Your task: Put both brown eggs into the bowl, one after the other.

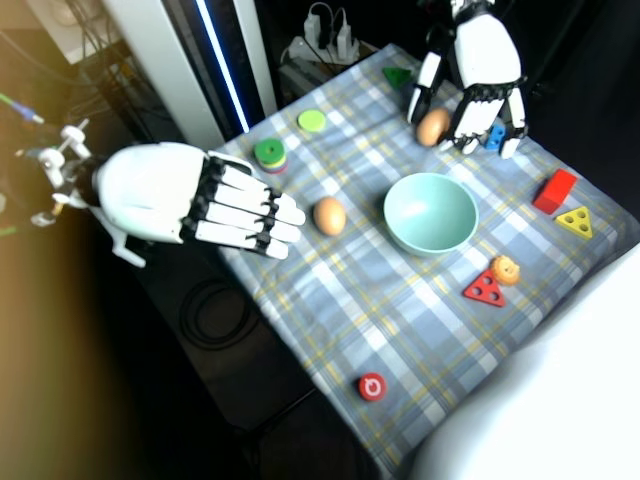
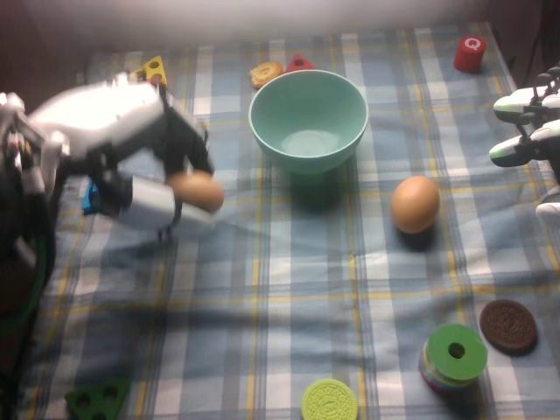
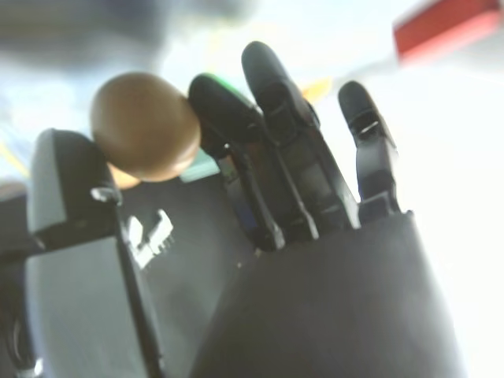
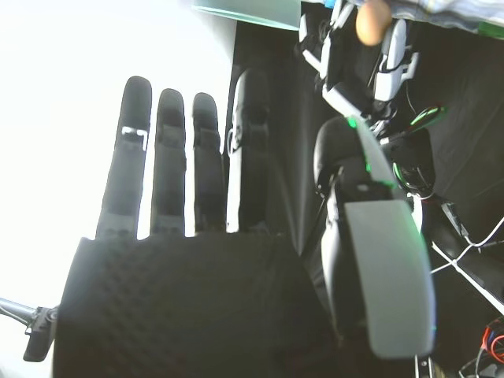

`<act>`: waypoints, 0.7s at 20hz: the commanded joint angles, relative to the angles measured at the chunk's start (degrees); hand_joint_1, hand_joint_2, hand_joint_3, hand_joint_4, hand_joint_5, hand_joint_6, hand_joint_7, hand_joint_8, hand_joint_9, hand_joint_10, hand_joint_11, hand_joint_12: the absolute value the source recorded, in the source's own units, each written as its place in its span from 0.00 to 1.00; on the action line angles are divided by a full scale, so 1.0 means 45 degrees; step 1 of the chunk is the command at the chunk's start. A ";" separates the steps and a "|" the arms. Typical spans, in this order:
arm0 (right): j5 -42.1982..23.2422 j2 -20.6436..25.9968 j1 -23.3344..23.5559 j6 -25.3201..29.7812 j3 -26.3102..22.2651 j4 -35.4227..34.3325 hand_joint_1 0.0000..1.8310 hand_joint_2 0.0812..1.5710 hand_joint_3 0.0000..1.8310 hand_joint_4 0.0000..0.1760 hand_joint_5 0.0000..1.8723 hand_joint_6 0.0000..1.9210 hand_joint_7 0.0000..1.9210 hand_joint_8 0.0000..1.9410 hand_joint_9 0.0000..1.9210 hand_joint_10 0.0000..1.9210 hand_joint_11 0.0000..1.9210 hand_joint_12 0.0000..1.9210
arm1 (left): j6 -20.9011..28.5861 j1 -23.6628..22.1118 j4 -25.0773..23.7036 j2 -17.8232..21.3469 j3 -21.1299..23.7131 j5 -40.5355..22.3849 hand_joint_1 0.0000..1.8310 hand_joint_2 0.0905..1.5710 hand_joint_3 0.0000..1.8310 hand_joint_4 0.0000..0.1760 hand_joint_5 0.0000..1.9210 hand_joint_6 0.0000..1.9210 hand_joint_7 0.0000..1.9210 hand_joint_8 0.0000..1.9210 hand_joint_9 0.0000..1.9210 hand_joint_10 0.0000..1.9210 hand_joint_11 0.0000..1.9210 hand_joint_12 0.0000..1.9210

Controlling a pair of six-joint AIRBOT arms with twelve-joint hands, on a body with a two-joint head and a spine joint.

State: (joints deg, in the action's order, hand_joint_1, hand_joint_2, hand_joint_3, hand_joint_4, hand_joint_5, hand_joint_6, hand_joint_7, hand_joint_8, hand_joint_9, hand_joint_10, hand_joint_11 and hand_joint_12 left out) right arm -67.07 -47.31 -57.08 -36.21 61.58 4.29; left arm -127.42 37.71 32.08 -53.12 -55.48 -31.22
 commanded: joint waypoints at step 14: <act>-0.1567 -0.0200 0.0093 0.0066 0.0255 -0.0290 0.28 0.80 0.00 0.00 0.42 0.00 0.25 0.00 0.25 0.00 0.16 0.35 | 0.0473 -0.2858 -0.0326 -0.3521 -0.3357 0.1015 0.67 0.66 0.00 0.07 0.53 0.46 0.60 0.39 0.52 0.00 0.03 0.40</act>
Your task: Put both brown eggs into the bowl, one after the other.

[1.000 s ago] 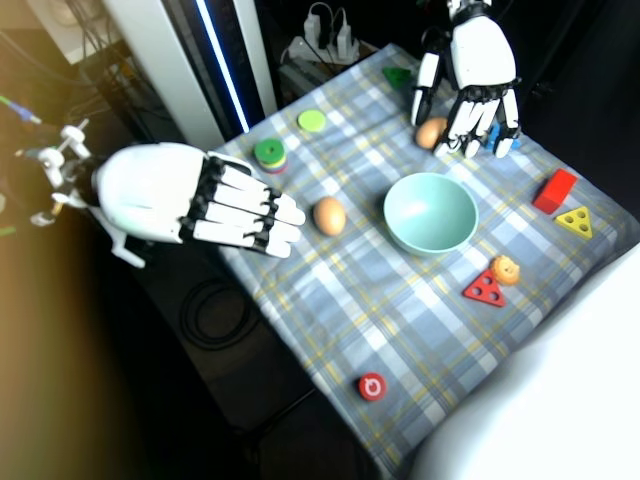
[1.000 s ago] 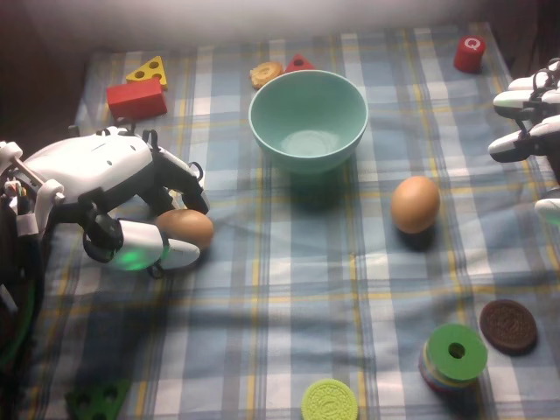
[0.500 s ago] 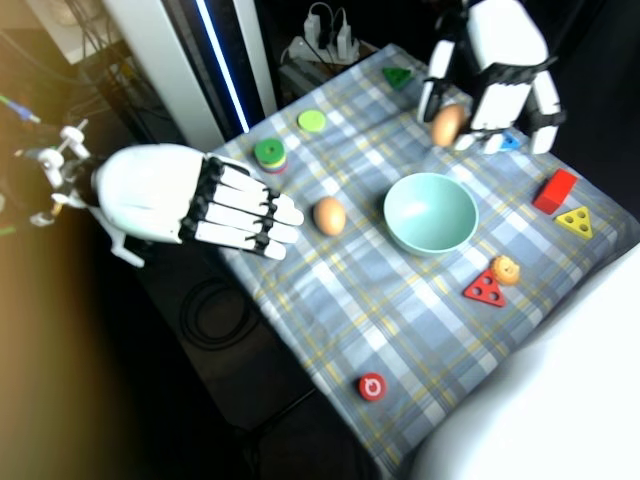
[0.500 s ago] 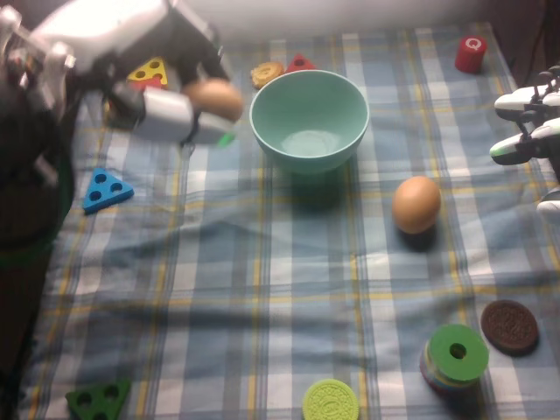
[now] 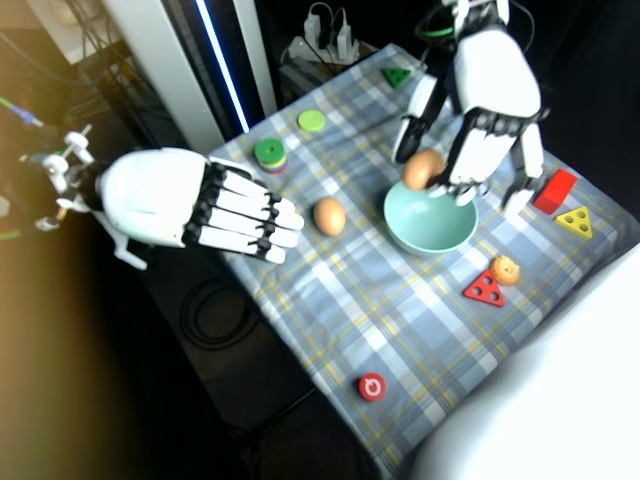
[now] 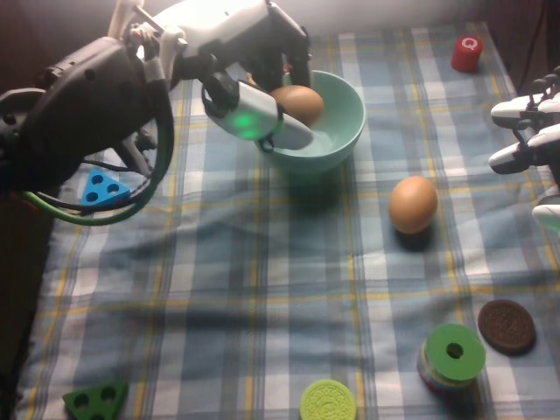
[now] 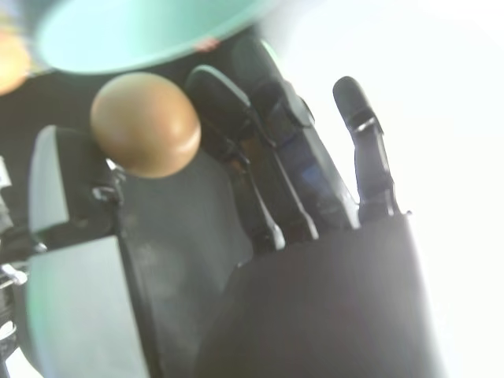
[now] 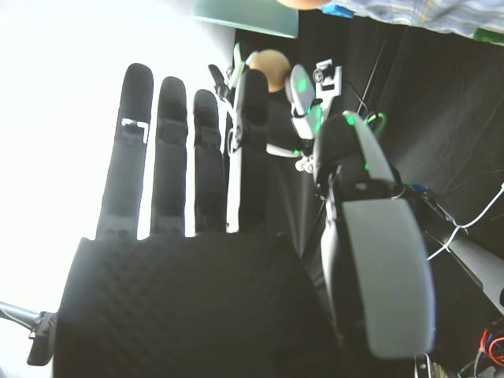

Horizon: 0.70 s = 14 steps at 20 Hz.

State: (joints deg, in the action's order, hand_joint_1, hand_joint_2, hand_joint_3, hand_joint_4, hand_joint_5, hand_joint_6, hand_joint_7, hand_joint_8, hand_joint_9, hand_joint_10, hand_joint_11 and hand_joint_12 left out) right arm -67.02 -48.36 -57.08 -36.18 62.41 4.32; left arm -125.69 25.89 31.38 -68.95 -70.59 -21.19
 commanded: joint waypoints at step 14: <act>-0.1578 0.0005 0.0040 0.0110 0.0064 -0.0346 0.31 0.80 0.00 0.00 0.38 0.00 0.24 0.00 0.22 0.00 0.11 0.37 | 0.0088 -0.0022 -0.0368 0.0133 0.0244 -0.1271 0.51 0.67 0.00 0.58 0.41 0.25 0.50 0.00 0.40 0.00 0.00 0.44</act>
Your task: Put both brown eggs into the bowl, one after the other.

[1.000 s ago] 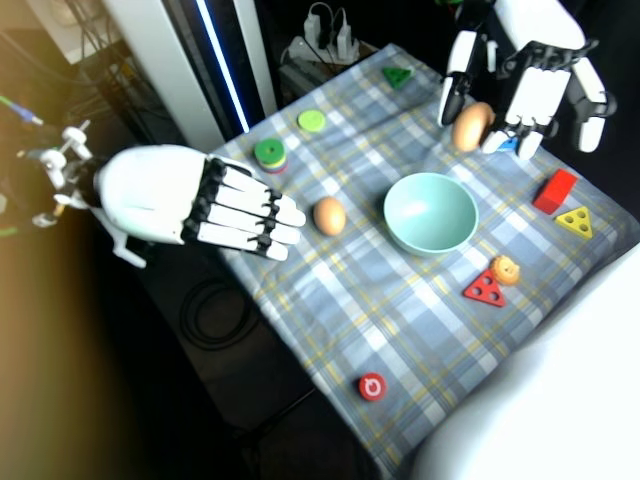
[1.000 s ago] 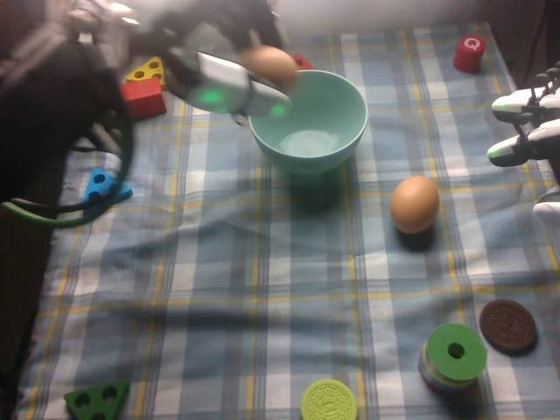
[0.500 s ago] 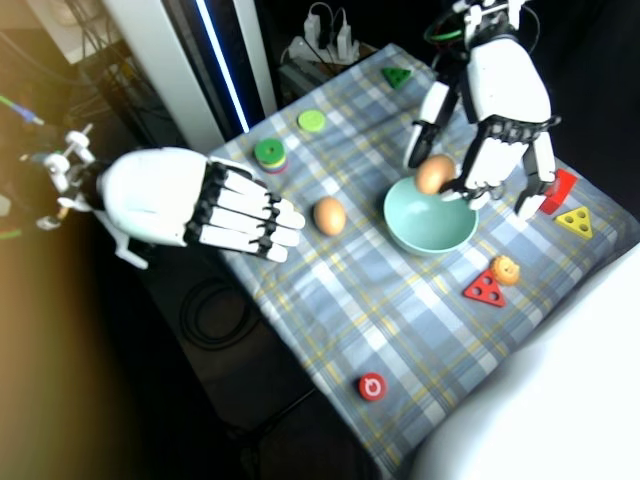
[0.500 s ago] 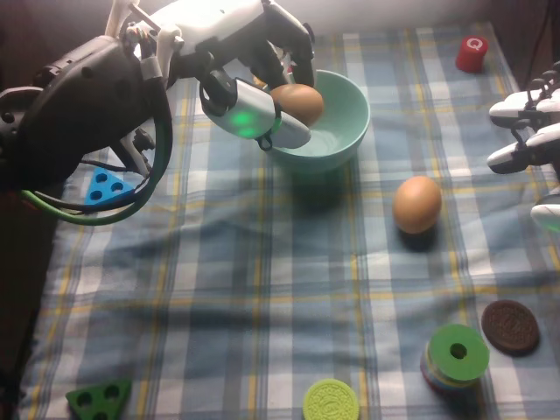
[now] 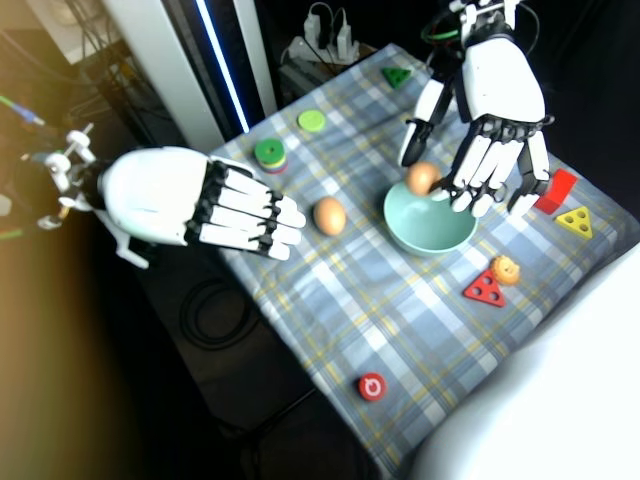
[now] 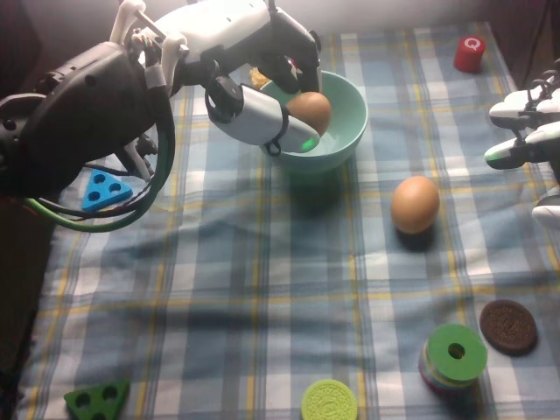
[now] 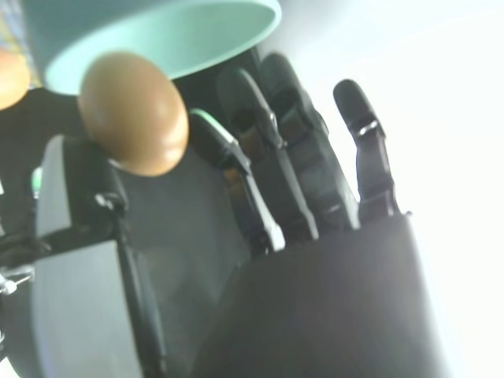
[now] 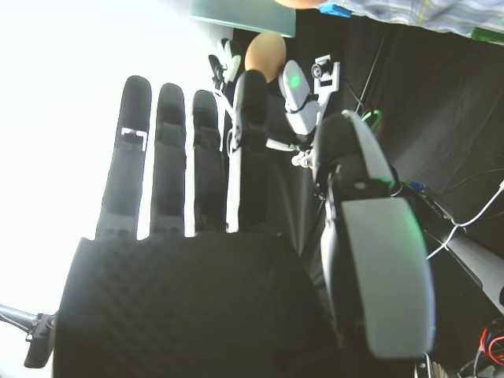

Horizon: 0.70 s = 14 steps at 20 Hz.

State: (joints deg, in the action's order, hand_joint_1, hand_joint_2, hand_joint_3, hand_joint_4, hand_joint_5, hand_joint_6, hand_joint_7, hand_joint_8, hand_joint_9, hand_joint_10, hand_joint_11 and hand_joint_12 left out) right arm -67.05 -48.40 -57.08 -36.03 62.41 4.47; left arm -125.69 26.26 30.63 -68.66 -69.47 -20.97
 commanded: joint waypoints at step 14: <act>-0.1571 -0.0140 0.0050 0.0076 0.0149 -0.0391 0.30 0.80 0.00 0.08 0.35 0.00 0.25 0.00 0.22 0.00 0.07 0.43 | 0.1650 0.0705 -0.1115 0.1062 0.1346 -0.3467 0.49 0.61 0.00 0.46 0.27 0.00 0.31 0.00 0.31 0.00 0.00 0.37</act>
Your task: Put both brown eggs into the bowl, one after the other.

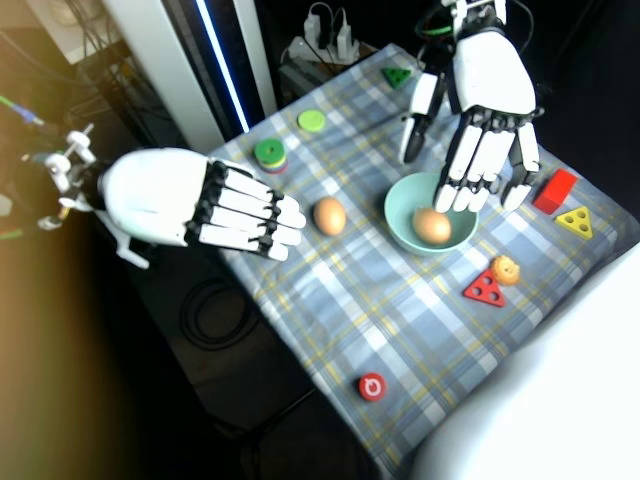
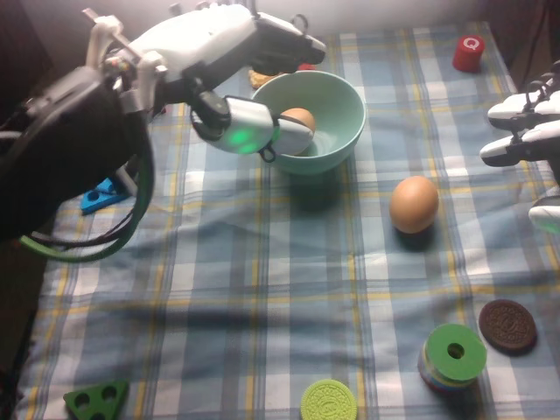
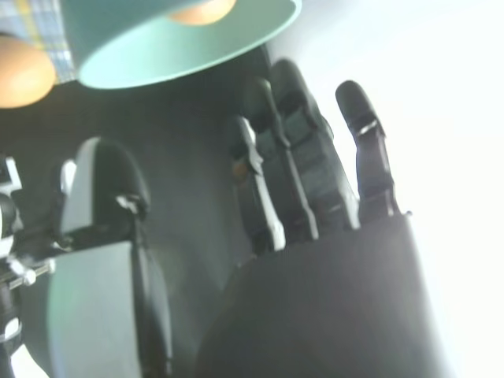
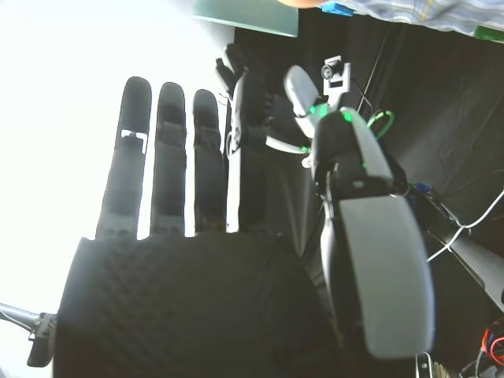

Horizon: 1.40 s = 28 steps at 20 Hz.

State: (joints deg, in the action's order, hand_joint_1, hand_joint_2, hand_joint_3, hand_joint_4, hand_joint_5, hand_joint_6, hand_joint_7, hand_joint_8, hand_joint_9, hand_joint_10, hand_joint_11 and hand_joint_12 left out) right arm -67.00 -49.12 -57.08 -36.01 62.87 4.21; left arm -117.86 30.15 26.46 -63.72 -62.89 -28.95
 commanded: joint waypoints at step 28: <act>0.3563 -0.2352 0.3847 0.1110 0.1991 0.3840 0.60 0.64 0.00 0.18 0.30 0.00 0.29 0.00 0.31 0.01 0.14 0.48 | 0.3624 0.4013 -0.0739 0.3030 0.3748 -0.9163 0.49 0.55 0.00 0.65 0.24 0.00 0.24 0.00 0.22 0.00 0.00 0.24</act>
State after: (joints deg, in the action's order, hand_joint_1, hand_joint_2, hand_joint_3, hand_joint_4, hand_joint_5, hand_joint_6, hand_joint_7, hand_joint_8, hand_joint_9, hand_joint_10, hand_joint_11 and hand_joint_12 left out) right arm -45.08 -59.86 -40.80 -31.27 71.59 23.40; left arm -101.89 48.51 24.93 -49.84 -45.87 -63.48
